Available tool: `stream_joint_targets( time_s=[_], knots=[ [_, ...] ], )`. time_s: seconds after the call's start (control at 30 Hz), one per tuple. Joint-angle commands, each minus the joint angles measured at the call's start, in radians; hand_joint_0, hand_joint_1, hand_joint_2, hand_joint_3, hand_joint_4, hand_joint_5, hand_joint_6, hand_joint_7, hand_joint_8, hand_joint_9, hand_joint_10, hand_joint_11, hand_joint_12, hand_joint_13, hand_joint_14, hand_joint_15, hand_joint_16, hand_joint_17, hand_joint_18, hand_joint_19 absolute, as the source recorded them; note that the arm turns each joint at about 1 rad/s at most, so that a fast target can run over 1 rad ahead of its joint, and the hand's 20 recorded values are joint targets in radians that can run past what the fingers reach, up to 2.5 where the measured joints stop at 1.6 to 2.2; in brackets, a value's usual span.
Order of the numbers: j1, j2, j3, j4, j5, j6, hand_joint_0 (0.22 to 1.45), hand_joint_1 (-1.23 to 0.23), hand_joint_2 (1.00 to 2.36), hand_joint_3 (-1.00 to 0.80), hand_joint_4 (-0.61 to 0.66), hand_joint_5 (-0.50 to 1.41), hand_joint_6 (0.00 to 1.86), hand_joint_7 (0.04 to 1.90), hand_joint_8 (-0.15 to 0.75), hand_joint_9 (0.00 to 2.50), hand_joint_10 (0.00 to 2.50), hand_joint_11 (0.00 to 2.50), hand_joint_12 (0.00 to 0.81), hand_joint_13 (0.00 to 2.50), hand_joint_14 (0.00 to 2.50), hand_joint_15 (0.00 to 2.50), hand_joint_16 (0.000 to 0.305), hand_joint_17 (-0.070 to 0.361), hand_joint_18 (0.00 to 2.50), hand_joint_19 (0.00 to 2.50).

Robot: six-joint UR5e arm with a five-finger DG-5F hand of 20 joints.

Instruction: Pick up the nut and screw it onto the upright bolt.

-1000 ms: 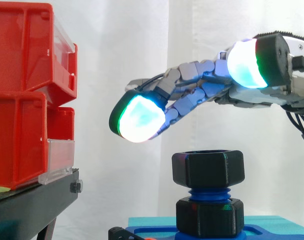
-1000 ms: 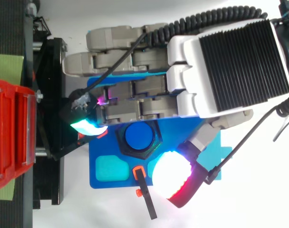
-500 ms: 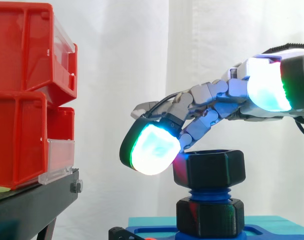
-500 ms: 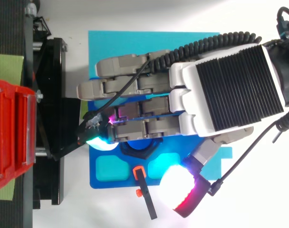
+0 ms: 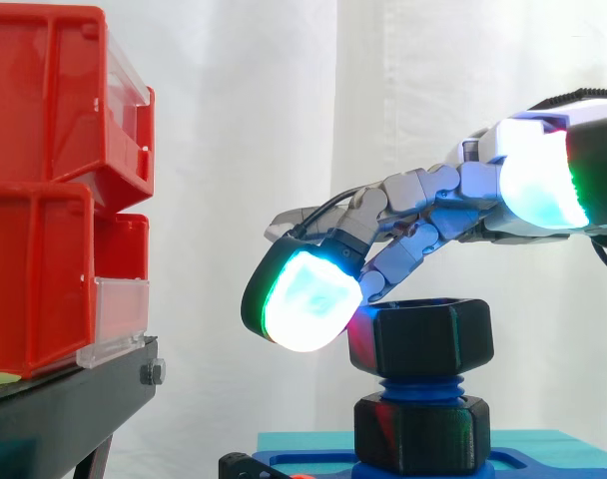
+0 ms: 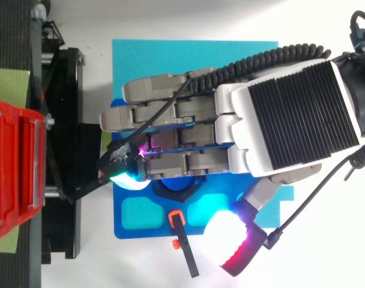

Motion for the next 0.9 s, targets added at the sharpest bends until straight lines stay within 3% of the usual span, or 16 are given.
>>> stream_joint_targets(
  time_s=[0.0, 0.5, 0.87],
  knots=[
    [0.000, 0.001, 0.000, 0.000, 0.000, -0.002, 0.49, 0.02, 1.00, -0.50, 0.23, -0.07, 0.50, 1.05, 0.212, 0.23, 0.00, 0.00, 0.353, 0.00, 0.00, 0.00, 0.043, 0.096, 0.00, 0.00],
    [-0.041, 0.001, 0.000, -0.006, -0.054, -0.027, 0.51, -0.06, 1.00, -0.50, 0.23, -0.06, 0.50, 1.12, 0.238, 0.37, 0.00, 0.00, 0.332, 0.06, 0.00, 0.00, 0.039, 0.087, 0.00, 0.00],
    [-0.072, 0.001, 0.001, -0.006, -0.089, -0.035, 0.51, -0.09, 1.00, -0.50, 0.15, -0.02, 0.50, 1.41, 0.248, 0.49, 0.00, 0.00, 0.315, 0.16, 0.00, 0.00, 0.035, 0.080, 0.00, 0.00]
  ],
)
